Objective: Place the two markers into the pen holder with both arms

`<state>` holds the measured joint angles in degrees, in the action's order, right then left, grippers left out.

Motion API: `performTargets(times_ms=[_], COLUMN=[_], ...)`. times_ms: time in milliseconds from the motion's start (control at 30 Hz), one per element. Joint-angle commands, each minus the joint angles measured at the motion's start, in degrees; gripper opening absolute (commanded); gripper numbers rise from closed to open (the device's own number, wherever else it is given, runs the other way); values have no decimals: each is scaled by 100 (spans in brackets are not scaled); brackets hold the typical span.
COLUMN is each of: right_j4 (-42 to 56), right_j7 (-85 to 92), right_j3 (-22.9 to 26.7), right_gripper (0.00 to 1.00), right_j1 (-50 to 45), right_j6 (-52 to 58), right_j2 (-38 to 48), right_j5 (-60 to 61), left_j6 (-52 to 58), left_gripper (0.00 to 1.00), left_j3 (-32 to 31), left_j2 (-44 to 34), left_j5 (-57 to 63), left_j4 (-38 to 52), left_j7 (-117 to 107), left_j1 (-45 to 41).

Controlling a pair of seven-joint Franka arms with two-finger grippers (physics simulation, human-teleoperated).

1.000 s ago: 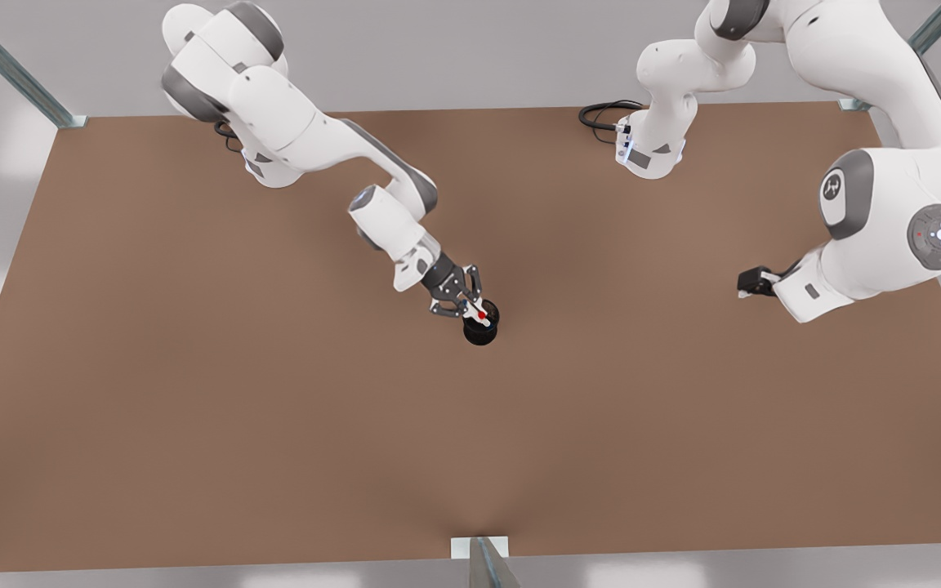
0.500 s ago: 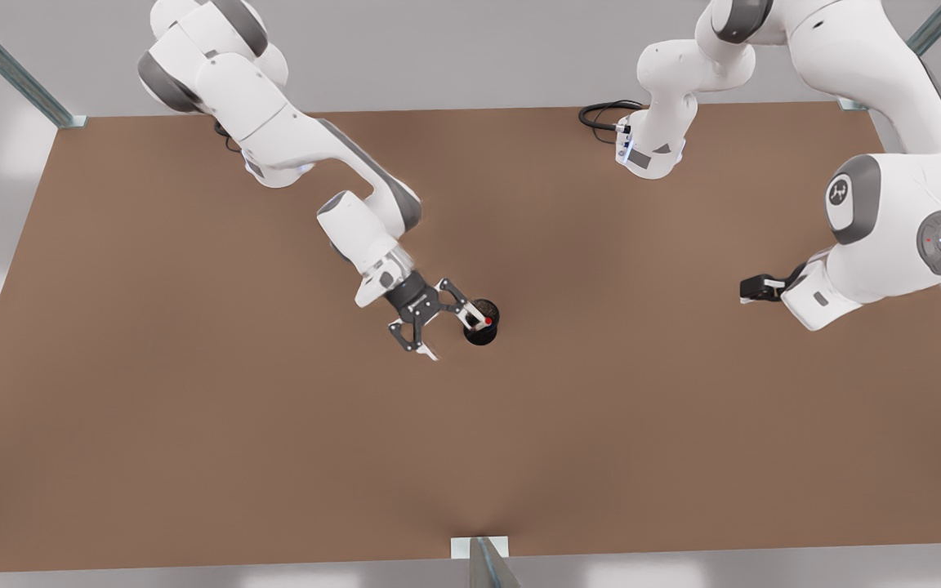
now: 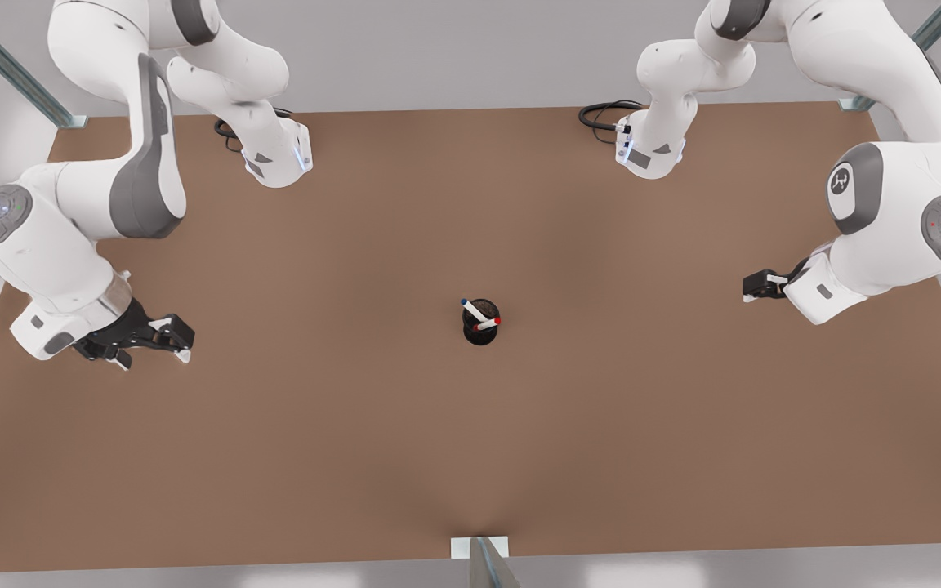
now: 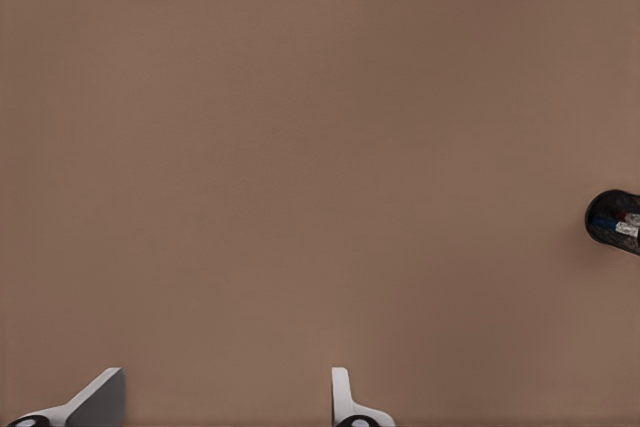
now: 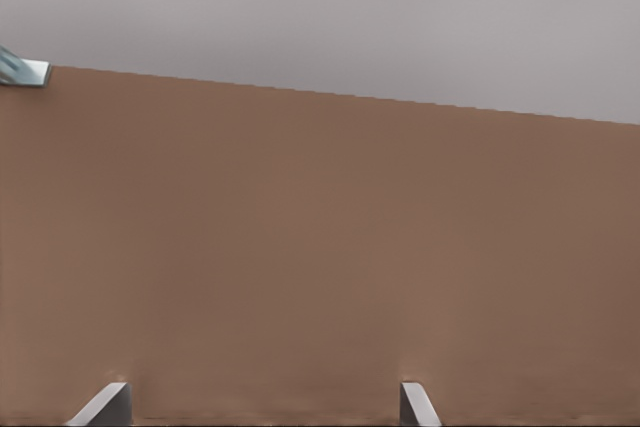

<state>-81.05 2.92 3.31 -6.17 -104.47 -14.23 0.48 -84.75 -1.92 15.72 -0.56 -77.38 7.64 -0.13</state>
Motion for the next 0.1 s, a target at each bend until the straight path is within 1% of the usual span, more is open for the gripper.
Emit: performTargets(times_ms=[0,67], right_j4=[2,-209], right_j7=[-195,-195], right_j3=[3,-6], right_gripper=[98,98], right_j1=[11,37], right_j6=[1622,1429], right_j2=[8,105], right_j5=[-13,-13], left_j6=[2,2], left_gripper=[100,100], left_j3=[-1,-1], left_j2=[1,10], left_j5=[3,3], left_j4=[4,4], left_j7=[106,106], left_j1=[-40,-40])
